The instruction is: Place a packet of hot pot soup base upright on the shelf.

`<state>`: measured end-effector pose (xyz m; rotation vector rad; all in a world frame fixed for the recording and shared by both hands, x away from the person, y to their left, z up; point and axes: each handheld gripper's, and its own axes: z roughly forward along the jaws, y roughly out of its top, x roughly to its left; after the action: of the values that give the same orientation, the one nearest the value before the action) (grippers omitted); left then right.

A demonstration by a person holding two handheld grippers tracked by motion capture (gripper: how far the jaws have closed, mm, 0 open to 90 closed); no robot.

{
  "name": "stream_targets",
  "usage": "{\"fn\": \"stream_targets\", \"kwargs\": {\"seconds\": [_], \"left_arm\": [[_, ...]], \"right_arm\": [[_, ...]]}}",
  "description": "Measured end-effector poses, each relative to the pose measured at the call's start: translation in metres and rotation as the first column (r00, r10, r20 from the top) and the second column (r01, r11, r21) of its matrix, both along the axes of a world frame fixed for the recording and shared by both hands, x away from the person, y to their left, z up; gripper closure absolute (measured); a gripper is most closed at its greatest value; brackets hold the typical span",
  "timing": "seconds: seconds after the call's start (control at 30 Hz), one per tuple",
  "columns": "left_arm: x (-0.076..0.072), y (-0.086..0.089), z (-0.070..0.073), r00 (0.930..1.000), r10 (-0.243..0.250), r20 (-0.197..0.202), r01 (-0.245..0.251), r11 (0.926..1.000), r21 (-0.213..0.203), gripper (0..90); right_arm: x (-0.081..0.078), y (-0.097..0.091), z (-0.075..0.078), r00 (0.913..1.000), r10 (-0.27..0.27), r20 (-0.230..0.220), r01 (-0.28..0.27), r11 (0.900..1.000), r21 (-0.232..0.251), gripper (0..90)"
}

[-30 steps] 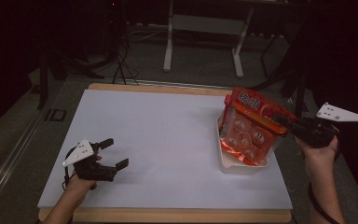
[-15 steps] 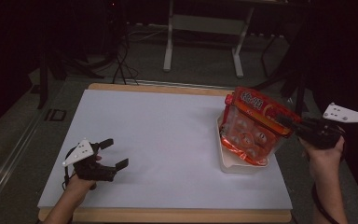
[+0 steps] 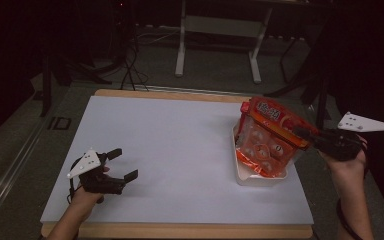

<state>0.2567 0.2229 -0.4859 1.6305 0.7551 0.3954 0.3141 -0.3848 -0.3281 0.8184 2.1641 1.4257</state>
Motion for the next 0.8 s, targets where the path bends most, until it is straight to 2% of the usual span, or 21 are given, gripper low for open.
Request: {"fn": "stream_targets", "kwargs": {"seconds": [0.07,0.1,0.17,0.3,0.4,0.43,0.8], "left_arm": [[0.000,0.000,0.000,1.0000,-0.001,0.000,0.001,1.0000,0.003,2.7],[0.000,0.000,0.000,1.0000,0.000,-0.001,0.000,1.0000,0.002,2.7],[0.000,0.000,0.000,1.0000,0.001,0.000,-0.001,1.0000,0.000,2.7],[0.001,0.000,0.000,1.0000,0.001,0.000,-0.001,1.0000,-0.002,2.7],[0.001,0.000,-0.001,1.0000,0.000,-0.002,0.000,1.0000,0.000,2.7],[0.000,0.000,-0.001,1.0000,0.000,-0.002,0.000,1.0000,0.001,2.7],[0.000,0.001,-0.001,1.0000,0.000,0.000,0.000,1.0000,-0.002,2.7]], "right_arm": [[0.000,-0.005,0.000,1.0000,0.004,-0.003,-0.004,0.9995,0.033,90.0],[-0.001,-0.006,0.000,1.0000,0.000,0.002,0.000,0.9996,0.029,90.0],[-0.001,-0.008,0.001,0.9999,0.015,0.001,-0.015,0.9985,0.052,90.0],[-0.004,-0.007,0.012,0.9991,0.036,0.024,-0.037,0.9967,0.072,90.0],[-0.004,-0.005,0.019,0.9984,0.051,0.023,-0.053,0.9963,0.067,90.0],[-0.004,-0.003,0.019,0.9989,0.040,0.025,-0.041,0.9981,0.046,90.0],[0.001,0.006,0.019,0.9980,0.063,-0.010,-0.063,0.9980,0.004,90.0]]}}
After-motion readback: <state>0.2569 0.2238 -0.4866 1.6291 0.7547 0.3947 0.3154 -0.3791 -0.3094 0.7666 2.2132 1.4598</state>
